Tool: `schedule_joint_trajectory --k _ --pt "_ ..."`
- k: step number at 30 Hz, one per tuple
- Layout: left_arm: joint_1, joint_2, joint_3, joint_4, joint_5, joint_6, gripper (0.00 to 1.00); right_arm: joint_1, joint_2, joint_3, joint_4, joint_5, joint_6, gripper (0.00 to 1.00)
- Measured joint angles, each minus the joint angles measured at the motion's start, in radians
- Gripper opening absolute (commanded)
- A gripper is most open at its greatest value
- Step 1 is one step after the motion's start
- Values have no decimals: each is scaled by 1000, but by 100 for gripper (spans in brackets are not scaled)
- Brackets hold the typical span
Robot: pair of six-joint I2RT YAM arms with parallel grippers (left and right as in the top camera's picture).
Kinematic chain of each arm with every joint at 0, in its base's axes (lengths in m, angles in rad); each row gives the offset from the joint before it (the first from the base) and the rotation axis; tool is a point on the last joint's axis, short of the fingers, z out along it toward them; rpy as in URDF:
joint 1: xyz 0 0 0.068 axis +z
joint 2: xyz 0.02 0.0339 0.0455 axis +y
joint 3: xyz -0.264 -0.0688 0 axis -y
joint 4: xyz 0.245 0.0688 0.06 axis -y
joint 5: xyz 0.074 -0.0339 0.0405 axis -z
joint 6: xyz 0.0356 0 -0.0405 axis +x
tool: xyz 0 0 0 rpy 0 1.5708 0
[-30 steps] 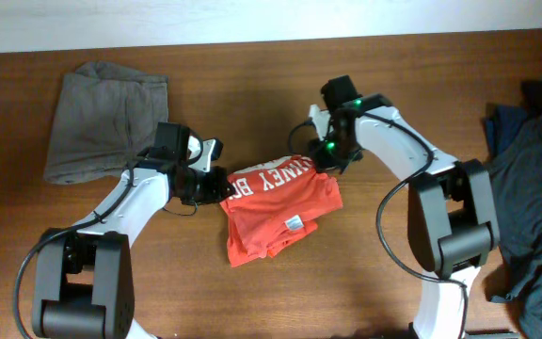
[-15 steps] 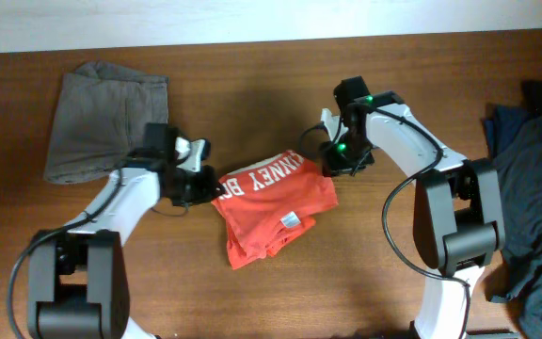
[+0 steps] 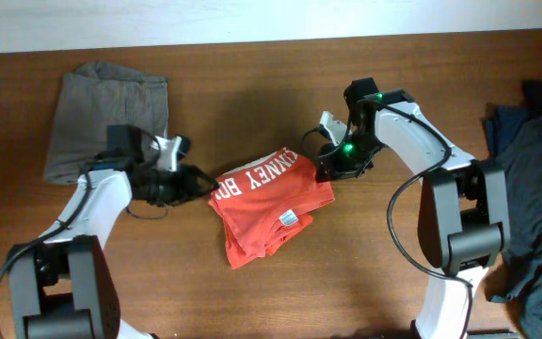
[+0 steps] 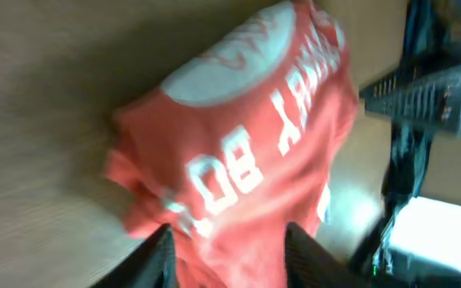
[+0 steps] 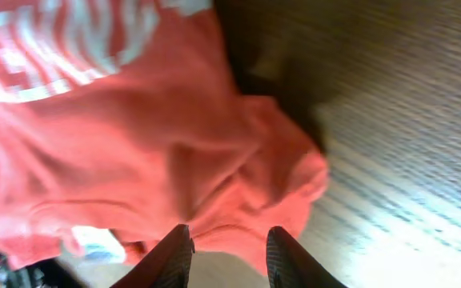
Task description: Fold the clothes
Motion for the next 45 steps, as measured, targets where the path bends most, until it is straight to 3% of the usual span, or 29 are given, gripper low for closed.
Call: schedule_joint_trajectory --k 2,5,7,10,14,20,28,34,40,45 --pt "-32 0 0 -33 -3 35 41 0 -17 0 -2 -18 -5 36" --pt "-74 0 1 -95 -50 47 59 4 -66 0 -10 -33 -11 40" --pt "-101 0 1 -146 -114 32 81 10 -108 0 -19 -40 -16 44" --pt "-110 0 0 -164 -168 2 99 36 -167 0 -35 -47 -22 47" --pt "-110 0 -6 -159 -204 -86 99 97 -186 1 -39 -43 -2 4" --pt "-110 0 -51 -136 -194 -234 99 182 -132 1 -18 32 116 4" --pt "-110 -2 -142 -26 -166 -400 99 192 29 -2 40 -32 275 4" --pt "-110 -26 -209 129 -95 -529 98 197 33 -2 57 -55 330 4" --pt "-156 8 -251 264 27 -625 89 202 33 -2 58 -56 347 4" --pt "-204 64 -257 317 98 -665 62 202 33 -2 58 -58 348 4"
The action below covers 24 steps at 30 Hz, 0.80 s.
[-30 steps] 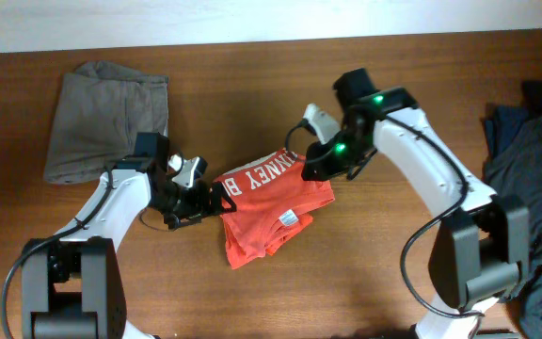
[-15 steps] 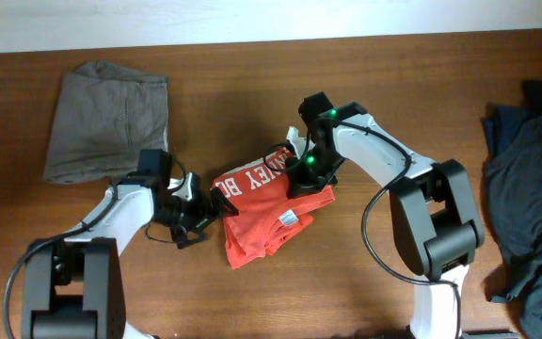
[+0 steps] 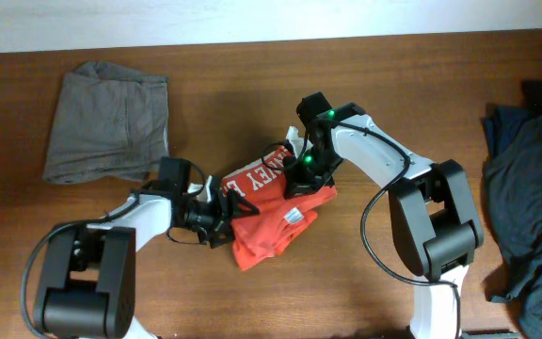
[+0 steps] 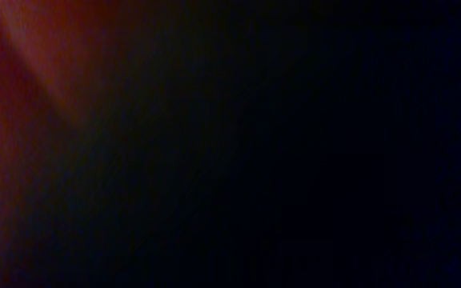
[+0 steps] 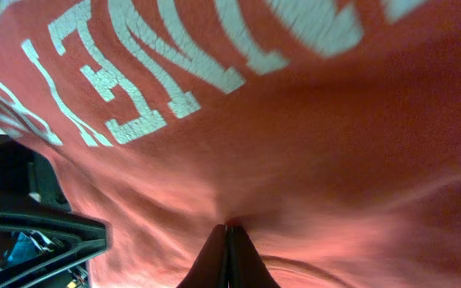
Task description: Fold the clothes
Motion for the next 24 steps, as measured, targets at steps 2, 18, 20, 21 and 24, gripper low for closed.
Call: schedule_joint_trajectory --k 2,18,20,21,24 --pt "-3 11 -6 11 7 -11 56 0 0 0 0 0 1 4" --pt "-8 27 -30 299 6 -69 68 2 0 0 -14 8 48 4" --pt "-10 27 -30 331 -22 -79 68 5 0 -6 5 35 105 4" --pt "-11 27 -30 335 -31 -83 68 7 0 -13 20 47 133 4" --pt "-23 27 -28 344 -43 -82 68 17 0 -53 79 74 216 4"
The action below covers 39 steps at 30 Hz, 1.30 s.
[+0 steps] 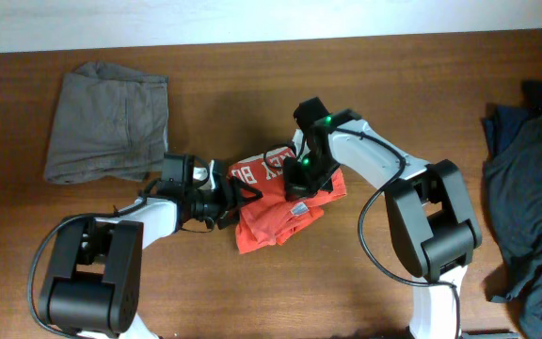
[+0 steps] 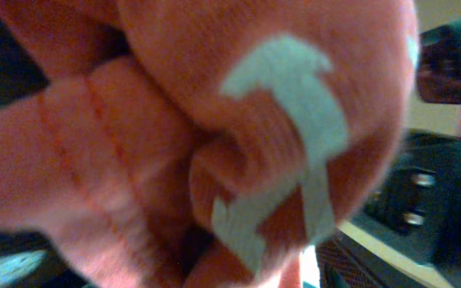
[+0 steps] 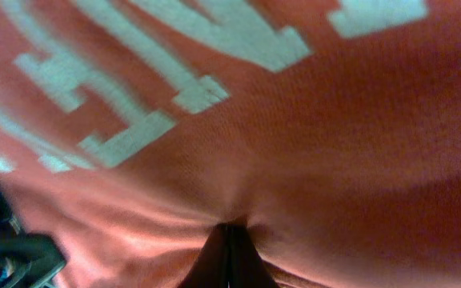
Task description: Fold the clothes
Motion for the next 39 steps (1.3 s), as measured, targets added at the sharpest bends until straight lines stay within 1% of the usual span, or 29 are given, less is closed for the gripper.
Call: schedule_joint_trajectory --k 1,6,9,13,14,16,18,19,21,23,26,28,30,33,37,39 --pt "-5 0 0 10 -7 0 68 3 0 -12 14 4 22 4" --pt "-42 7 -2 106 -76 -1 54 16 -4 -60 78 12 119 4" --pt "-56 11 -2 113 -99 1 36 17 -7 -64 80 12 138 4" --pt "-82 14 -4 138 -134 0 35 18 -7 -64 80 12 149 4" --pt "-86 14 -4 151 -139 0 31 18 -7 -64 80 12 150 4" --pt "-88 14 -5 167 -145 1 19 18 -7 -64 80 12 153 4" --pt "-89 14 -6 188 -145 7 3 18 -7 -64 79 12 154 4" --pt "-89 14 -6 196 -140 19 1 18 -7 -64 76 12 153 4" --pt "-89 14 -5 193 -129 57 1 18 -8 -64 68 12 138 4" --pt "-89 14 1 158 -115 93 1 18 -13 -64 32 21 109 4" --pt "-89 14 37 47 -72 182 1 14 -38 -65 -49 71 64 4" --pt "-84 14 88 -53 -45 254 1 10 -77 -65 -97 128 41 4" --pt "-74 14 147 -119 -23 312 1 -5 -142 -62 -136 193 26 4" --pt "-50 14 252 -142 10 362 1 -43 -273 -39 -146 269 11 4" --pt "8 14 445 -139 33 376 1 -96 -453 3 -143 321 0 4" --pt "52 14 547 -137 33 368 1 -113 -511 13 -148 332 -3 4"
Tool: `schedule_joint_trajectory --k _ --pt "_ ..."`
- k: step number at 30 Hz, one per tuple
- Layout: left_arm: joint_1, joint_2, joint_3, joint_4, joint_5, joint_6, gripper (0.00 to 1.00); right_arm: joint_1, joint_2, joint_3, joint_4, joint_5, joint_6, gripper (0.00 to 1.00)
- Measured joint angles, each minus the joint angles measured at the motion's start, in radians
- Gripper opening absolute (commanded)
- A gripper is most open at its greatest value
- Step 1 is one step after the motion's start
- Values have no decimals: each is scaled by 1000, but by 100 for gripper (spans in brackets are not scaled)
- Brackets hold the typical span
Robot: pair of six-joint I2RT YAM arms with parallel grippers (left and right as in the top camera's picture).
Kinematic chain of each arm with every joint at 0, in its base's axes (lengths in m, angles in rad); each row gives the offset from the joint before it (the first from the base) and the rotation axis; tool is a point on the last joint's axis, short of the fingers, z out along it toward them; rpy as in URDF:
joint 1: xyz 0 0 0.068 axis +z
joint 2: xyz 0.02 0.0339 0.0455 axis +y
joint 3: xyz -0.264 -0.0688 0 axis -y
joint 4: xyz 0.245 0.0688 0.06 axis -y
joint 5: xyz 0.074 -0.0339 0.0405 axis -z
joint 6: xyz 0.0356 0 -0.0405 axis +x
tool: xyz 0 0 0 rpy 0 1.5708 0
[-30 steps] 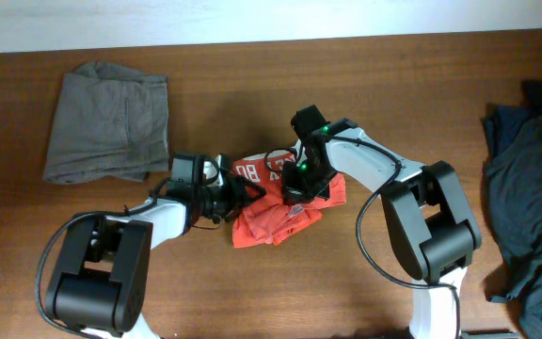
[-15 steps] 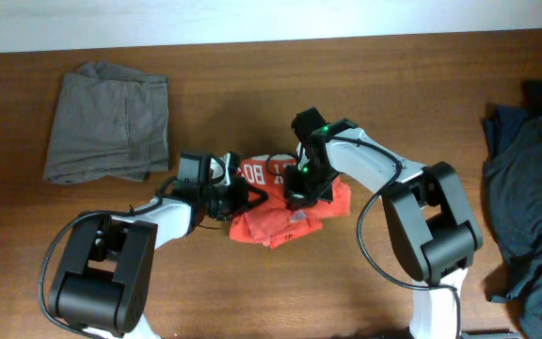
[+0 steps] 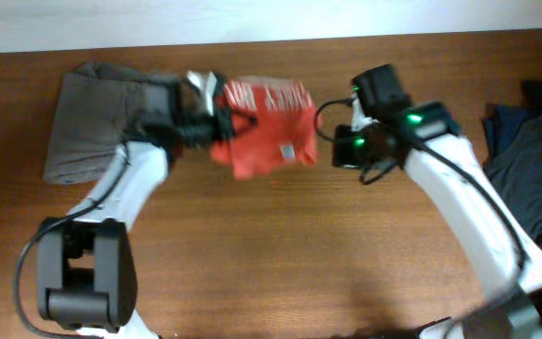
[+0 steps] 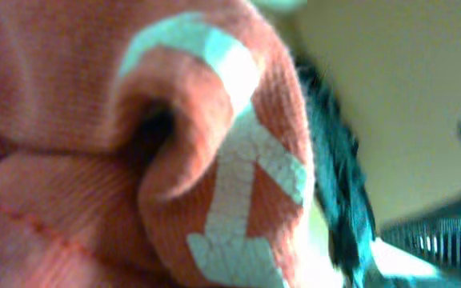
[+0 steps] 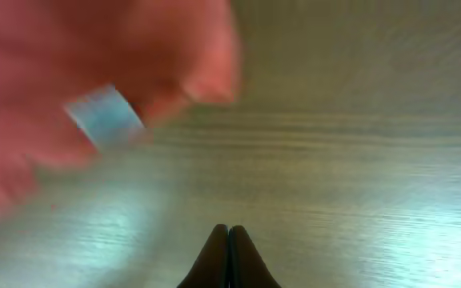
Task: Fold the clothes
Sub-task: 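Carry the bundle left with the left gripper onto the grey pants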
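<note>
The folded red shirt with white lettering (image 3: 269, 127) hangs bunched from my left gripper (image 3: 216, 122), which is shut on its left edge at the back of the table, just right of the folded grey garment (image 3: 102, 118). Red cloth (image 4: 134, 120) fills the left wrist view and hides the fingers. My right gripper (image 3: 342, 151) is to the right of the shirt and apart from it. It is shut and empty over bare wood (image 5: 229, 236), with the shirt's blurred edge and label (image 5: 70, 88) at the upper left.
A heap of dark blue clothes (image 3: 534, 179) lies at the right edge of the wooden table (image 3: 280, 254). A white wall runs along the back edge.
The red shirt has gone from the table's middle to the back left beside the grey garment, in my left gripper. My right gripper has let go and now sits to its right, shut.
Both grippers stood open on either side of the folded red shirt at mid-table. Then both were in on it, the right one shut in the cloth, and the shirt bunched up. Now only the left holds it, next to the grey garment.
</note>
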Motion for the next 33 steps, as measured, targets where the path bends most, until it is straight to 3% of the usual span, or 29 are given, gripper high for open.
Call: schedule_joint_trajectory --k 8,16,23,28,30,33 --pt "229 0 155 49 -122 -120 1 -11 -58 2 -60 31 -5 4" --pt "460 56 155 113 -325 -416 1 -11 -58 2 -64 37 -5 4" --pt "498 225 155 116 -408 -555 1 -11 -58 2 -78 38 -6 4" --pt "509 321 154 -37 -415 -570 1 -11 -58 2 -109 41 -16 4" --pt "521 325 154 -58 -412 -560 7 -11 -58 2 -114 44 -18 4" --pt "542 314 156 -92 -403 -518 38 -11 -58 2 -114 57 -20 4"
